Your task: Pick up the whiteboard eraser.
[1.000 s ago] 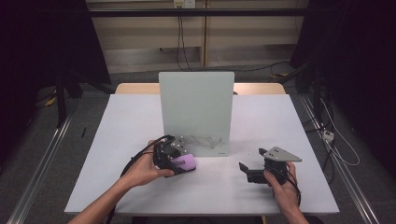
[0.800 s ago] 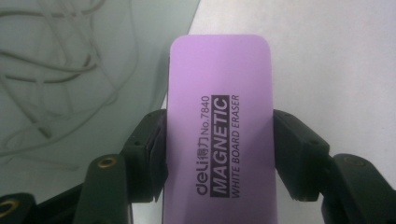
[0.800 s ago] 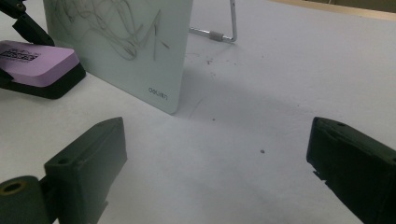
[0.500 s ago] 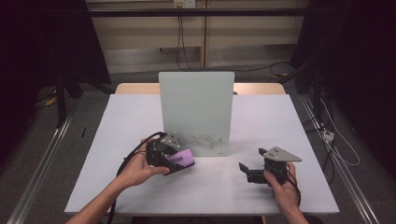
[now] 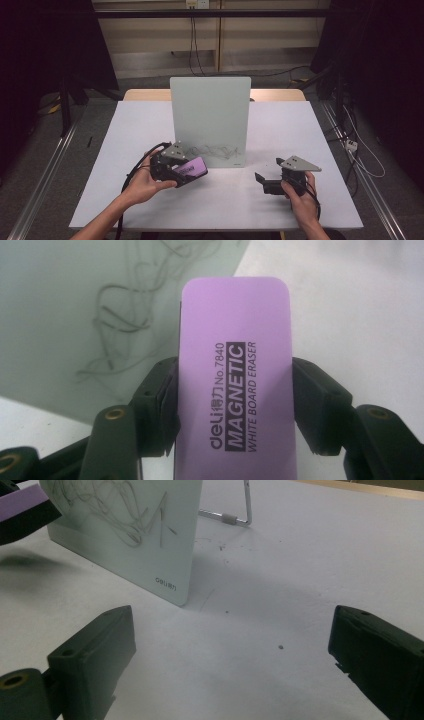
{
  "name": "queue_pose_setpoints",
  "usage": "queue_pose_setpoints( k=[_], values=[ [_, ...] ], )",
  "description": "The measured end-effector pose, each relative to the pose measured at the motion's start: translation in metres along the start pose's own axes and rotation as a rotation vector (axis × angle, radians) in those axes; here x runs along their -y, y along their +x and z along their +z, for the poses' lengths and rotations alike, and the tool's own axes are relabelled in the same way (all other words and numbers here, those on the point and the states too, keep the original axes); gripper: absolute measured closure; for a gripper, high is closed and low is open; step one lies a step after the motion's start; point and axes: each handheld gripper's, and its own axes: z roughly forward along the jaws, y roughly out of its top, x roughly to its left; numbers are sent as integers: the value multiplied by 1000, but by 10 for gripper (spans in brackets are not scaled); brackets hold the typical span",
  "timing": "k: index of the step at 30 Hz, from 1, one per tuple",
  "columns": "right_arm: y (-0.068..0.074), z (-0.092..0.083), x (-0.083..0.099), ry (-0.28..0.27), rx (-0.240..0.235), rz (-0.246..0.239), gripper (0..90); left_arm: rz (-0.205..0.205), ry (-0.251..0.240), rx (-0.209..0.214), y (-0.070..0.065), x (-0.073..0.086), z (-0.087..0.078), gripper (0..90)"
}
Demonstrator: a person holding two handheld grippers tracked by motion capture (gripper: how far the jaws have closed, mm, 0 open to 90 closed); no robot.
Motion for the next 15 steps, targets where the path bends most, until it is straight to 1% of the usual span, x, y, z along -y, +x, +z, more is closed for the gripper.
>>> queue_pose_setpoints(
  k=[1,4,7,8,11,13,15],
  values=[
    [0,0,0,-2,0,1,49,-7,-16,-13,0,0,-1,407],
    [-1,-1,0,0,-1,7,50,-25,-59,-19,1,1,-5,407],
    [-1,-1,0,-3,-3,0,50,-28,-97,-42,0,1,-9,407],
    [0,-1,0,-1,-4,-2,50,-28,-106,-41,-1,1,-11,406],
    [1,-1,0,-2,-9,-3,49,-31,-137,-66,-1,1,-16,407],
    [1,-1,0,-4,-12,-5,49,-39,-171,-78,-2,1,-20,407],
    [0,-2,1,-7,-11,0,49,-35,-185,-91,-2,1,-22,407]
  ],
)
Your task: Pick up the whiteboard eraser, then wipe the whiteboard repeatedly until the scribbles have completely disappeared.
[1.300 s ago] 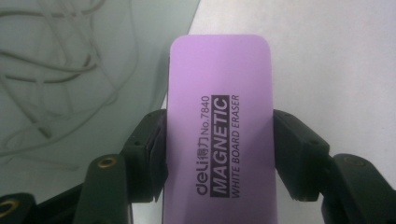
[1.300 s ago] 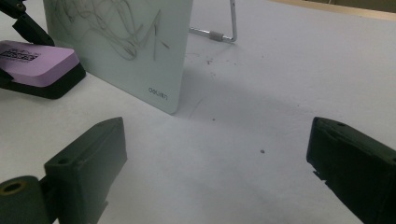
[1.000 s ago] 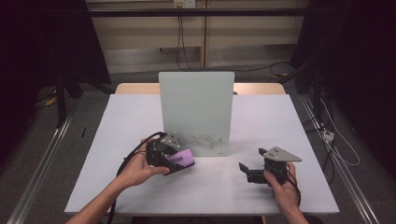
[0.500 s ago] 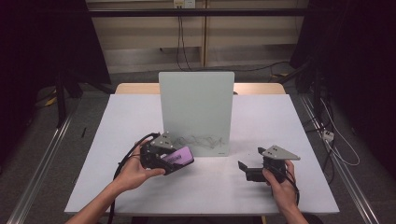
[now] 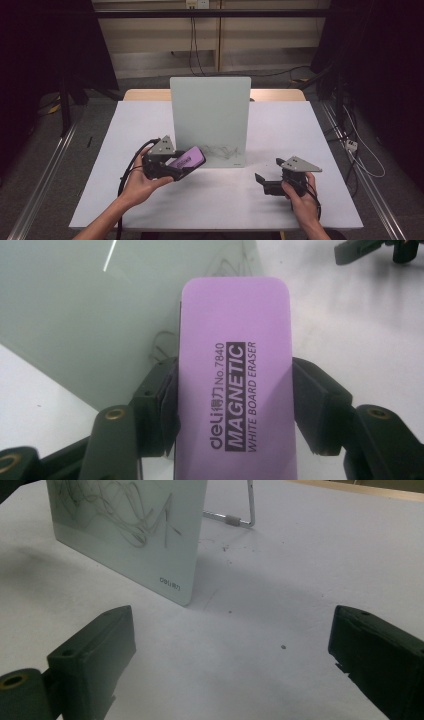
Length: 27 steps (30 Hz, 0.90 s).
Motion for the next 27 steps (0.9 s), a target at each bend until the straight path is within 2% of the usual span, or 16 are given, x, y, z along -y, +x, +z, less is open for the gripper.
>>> queue_pose_setpoints(
  k=[2,6,9,13,18,20,23,27],
  values=[
    [0,0,0,0,0,-1,49,8,-14,-7,0,0,-2,407],
    [-1,2,-1,0,2,4,49,-13,-38,-9,0,2,-1,406],
    [-1,6,-2,7,2,5,49,-21,-38,-21,0,3,-2,407],
    [-2,8,-2,13,4,5,51,-25,-61,-52,-2,1,-5,406],
    [0,3,-1,5,-5,-13,50,-10,-58,-77,-4,0,-6,406],
    [1,1,0,0,-11,-17,49,6,-50,-107,-5,0,-5,406],
    [1,0,0,-2,-14,-10,48,23,-45,-127,-5,-1,-3,406],
    [-1,2,0,3,-8,-5,50,31,-54,-136,-6,-3,-6,407]
  ],
)
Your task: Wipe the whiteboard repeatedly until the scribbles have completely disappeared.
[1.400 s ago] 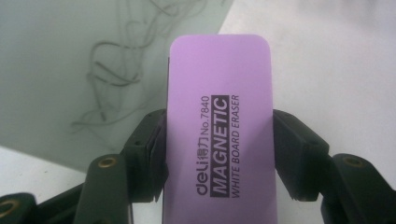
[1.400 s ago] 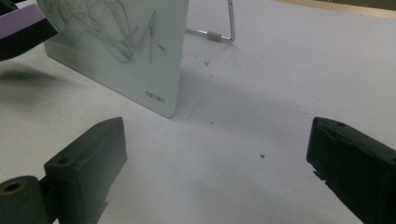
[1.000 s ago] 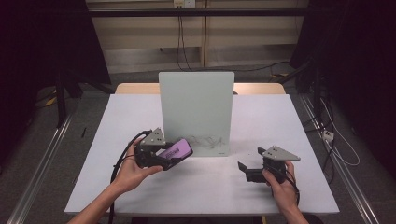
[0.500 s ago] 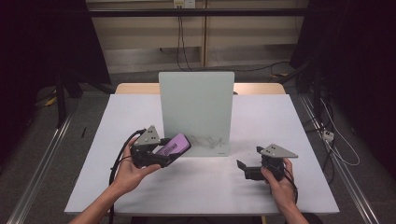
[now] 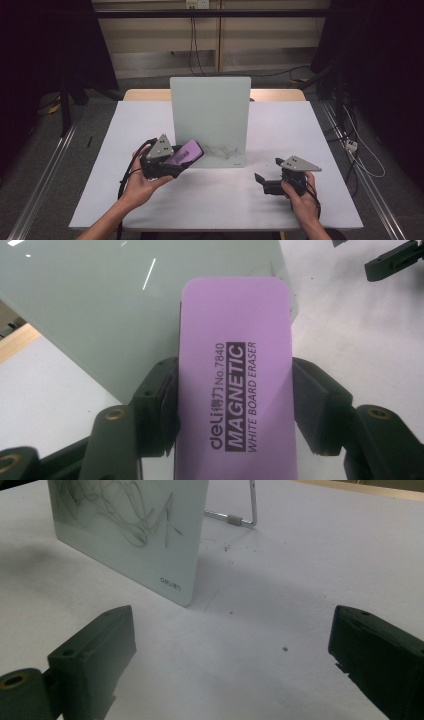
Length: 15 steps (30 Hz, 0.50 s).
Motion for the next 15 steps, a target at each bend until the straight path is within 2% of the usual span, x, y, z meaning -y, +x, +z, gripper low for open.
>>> queue_pose_setpoints(
  k=[4,9,15],
  values=[
    [2,2,-1,1,-8,-8,48,3,-1,11,1,-2,-3,406],
    [2,1,-1,4,-8,-9,48,27,-10,8,1,-8,-3,407],
    [1,0,0,2,-10,-3,47,25,-19,-2,6,-19,3,407]
  ],
)
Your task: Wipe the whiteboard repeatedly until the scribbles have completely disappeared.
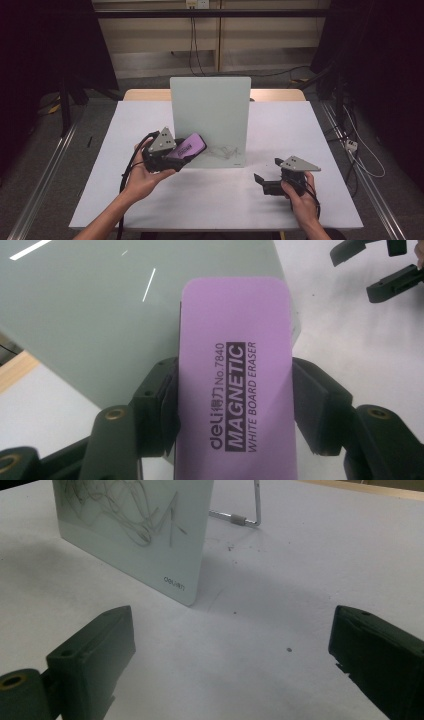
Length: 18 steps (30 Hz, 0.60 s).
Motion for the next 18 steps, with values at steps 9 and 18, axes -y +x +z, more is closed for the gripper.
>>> queue_pose_setpoints(
  k=[9,18],
  values=[
    [0,1,0,2,-2,-4,47,59,27,23,-1,-19,15,407],
    [-1,0,0,-2,-6,-3,47,125,55,2,-1,-5,19,407]
  ],
)
